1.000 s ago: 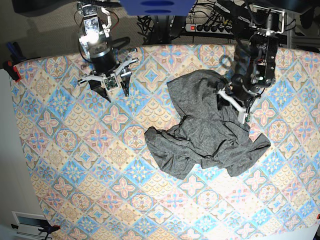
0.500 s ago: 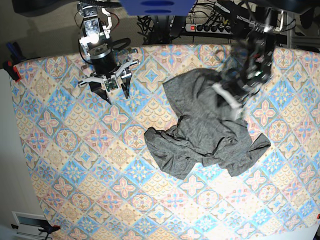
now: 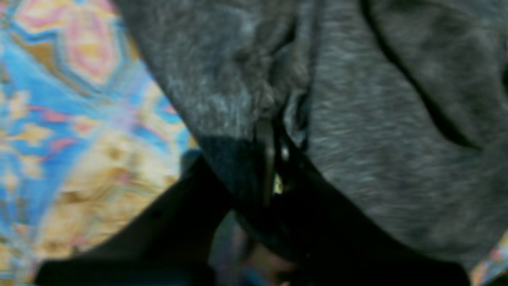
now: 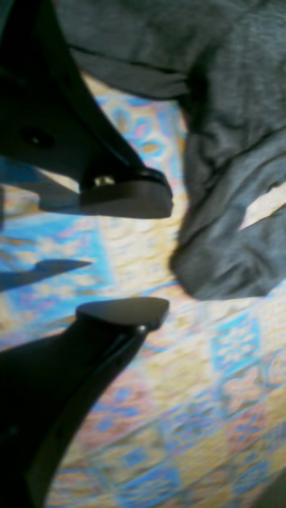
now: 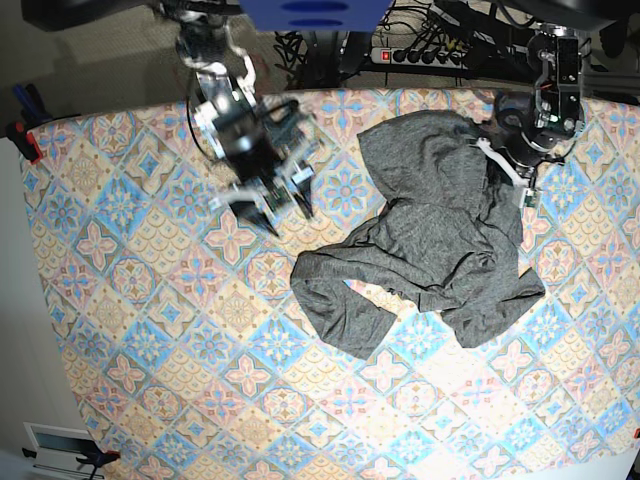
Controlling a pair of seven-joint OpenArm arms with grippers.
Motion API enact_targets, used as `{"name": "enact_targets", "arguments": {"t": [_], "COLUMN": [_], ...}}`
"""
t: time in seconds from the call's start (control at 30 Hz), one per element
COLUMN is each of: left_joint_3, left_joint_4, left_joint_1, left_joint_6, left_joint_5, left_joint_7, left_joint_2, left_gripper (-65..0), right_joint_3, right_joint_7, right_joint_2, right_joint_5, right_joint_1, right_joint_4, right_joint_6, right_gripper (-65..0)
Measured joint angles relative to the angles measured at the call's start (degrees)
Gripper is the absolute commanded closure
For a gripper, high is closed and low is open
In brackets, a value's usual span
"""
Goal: Layout the t-shirt on the table in an organized manner, then fold the t-shirt properly
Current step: 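Reach the right gripper to the shirt and grasp another edge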
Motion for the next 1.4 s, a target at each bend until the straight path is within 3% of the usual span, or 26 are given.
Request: {"name": "enact_targets", "arguments": {"t": [0.1,0.37,0.6,0.73,0.9,1.0,1.17,1.4], "left_joint_3": [-0.3,-0.5,-0.7,-0.7,-0.7,-0.7,-0.6,-0.9], "left_joint_4": [-0.2,-2.6,-2.6,-2.5,-2.4,-2.4,-2.4,-2.4], "left_joint_1": [0.2,0.7,0.6,1.1,1.4,1.4,1.5,1.5], "left_joint_6": [0.0,-0.6,-0.5,-0.3,-0.3,-0.3,-0.1,0.3], "left_joint_5": [2.9,3.5,3.7,3.9,3.9,3.9,3.9,4.4], "left_joint_7": [-0.3,-2.9,-2.9,-3.3,-3.9,-4.1,-3.9,-4.5], "left_joint_2": [0.0,-0.1,0.7,0.9,0.9,1.0,1.0,2.7], "left_gripper": [-2.2,-2.2,-2.2,-2.2,-2.2,-2.2,-2.2,-2.2], "right_joint_3": [-2.7,-5.1,-13.1,-16.2,-17.1,-17.9,-17.3,-17.9], "right_joint_7": [-1.6,-2.9,-2.6,-2.5,-2.2,-2.4,-1.6,3.0], "right_joint_2": [0.2,0.2,0.2,0.2,-3.3,-4.5,-4.3,-4.7], "right_joint_5": [-0.2,-0.1,0.5,0.2,-0.2,0.6,-0.4,0.5], "right_joint_1": [3.9,7.7,8.9,14.9,16.8,17.2,23.1,22.5], "right_joint_4": [0.0,-10.3,-17.7,-21.4,-23.9,-25.6,-30.1,-35.1], "right_joint_6": [-0.1,-0.1,0.5,-0.5,-0.6,0.9,-1.2,0.1], "right_gripper": [-30.4,-30.4,-30.4,-30.4,-30.4,-30.4,-30.4,-30.4]}}
